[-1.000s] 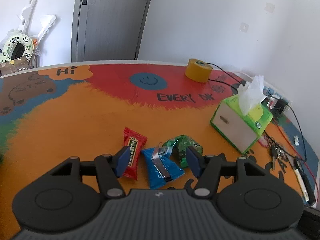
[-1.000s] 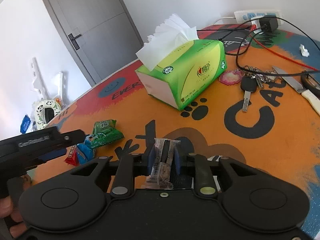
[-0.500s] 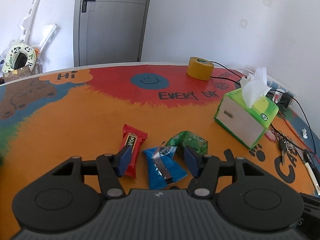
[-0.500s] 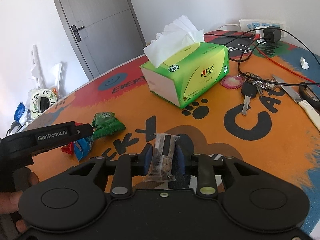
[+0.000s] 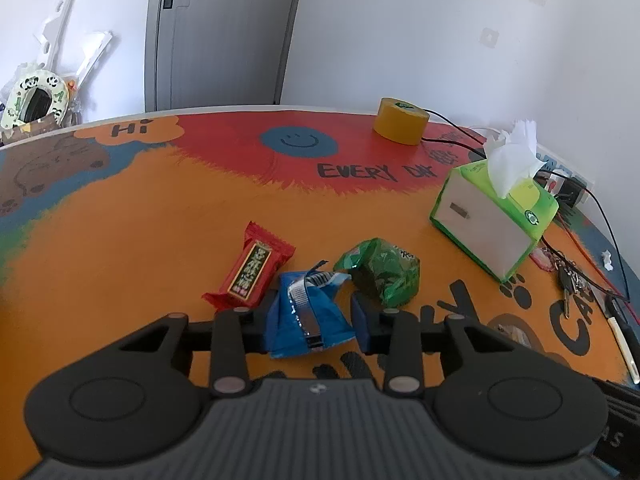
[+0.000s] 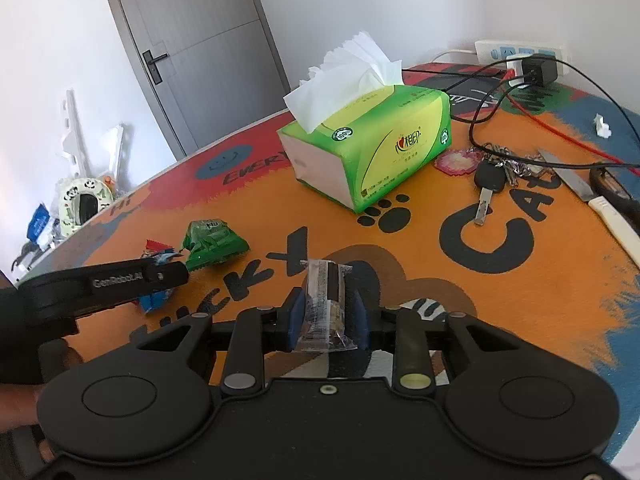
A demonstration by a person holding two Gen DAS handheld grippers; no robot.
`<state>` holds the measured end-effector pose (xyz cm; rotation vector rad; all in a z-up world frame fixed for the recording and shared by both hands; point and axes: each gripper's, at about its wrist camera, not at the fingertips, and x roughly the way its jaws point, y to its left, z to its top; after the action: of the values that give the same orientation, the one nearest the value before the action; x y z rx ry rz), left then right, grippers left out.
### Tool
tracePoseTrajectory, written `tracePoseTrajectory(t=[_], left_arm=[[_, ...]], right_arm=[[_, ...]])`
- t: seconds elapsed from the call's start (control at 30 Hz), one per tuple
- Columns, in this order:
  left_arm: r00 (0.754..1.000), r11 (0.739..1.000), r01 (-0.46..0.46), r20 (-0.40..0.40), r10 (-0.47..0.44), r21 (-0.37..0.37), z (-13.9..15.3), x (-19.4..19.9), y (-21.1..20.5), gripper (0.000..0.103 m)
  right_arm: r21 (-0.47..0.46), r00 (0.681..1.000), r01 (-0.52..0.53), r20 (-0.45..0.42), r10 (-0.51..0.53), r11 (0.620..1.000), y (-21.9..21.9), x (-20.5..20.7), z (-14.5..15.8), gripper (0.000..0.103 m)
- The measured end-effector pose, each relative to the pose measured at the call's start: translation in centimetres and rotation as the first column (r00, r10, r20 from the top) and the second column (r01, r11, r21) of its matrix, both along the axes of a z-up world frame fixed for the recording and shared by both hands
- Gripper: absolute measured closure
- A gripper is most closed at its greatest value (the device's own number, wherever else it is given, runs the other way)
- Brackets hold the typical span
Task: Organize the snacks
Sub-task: 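Grasp the blue packet with the left tool while the right tool grasps the clear-wrapped bar, then carry both snacks over the cardboard box and open both tools to drop them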
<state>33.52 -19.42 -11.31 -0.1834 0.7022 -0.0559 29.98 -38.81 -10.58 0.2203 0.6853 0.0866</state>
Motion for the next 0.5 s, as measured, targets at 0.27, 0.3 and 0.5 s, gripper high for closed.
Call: tracePoseTrajectory(t=[0.27,0.3,0.5], left_arm=[[1.0,1.0,0.006,0.004,-0.006,-0.031,0.8,-2.1,1.0,0.067],[1.0,0.999,0.007,0.008,-0.007,-0.038,1.1,-2.5,1.1,0.067],[0.999,0.999,0.015,0.039,-0.013,-0.044,2.8,-4.8,1.7,0.067]], right_arm=[[0.026,1.0,0.01,0.005,-0.01,1.0,0.1,-1.1,0.2,0.083],[0.03,1.0,0.007,0.01,-0.007,1.0,0.2,-1.4,0.3,0.084],[0.046,0.999,-0.012,0.044,0.01,0.999,1.0,-2.9,1.8,0.083]])
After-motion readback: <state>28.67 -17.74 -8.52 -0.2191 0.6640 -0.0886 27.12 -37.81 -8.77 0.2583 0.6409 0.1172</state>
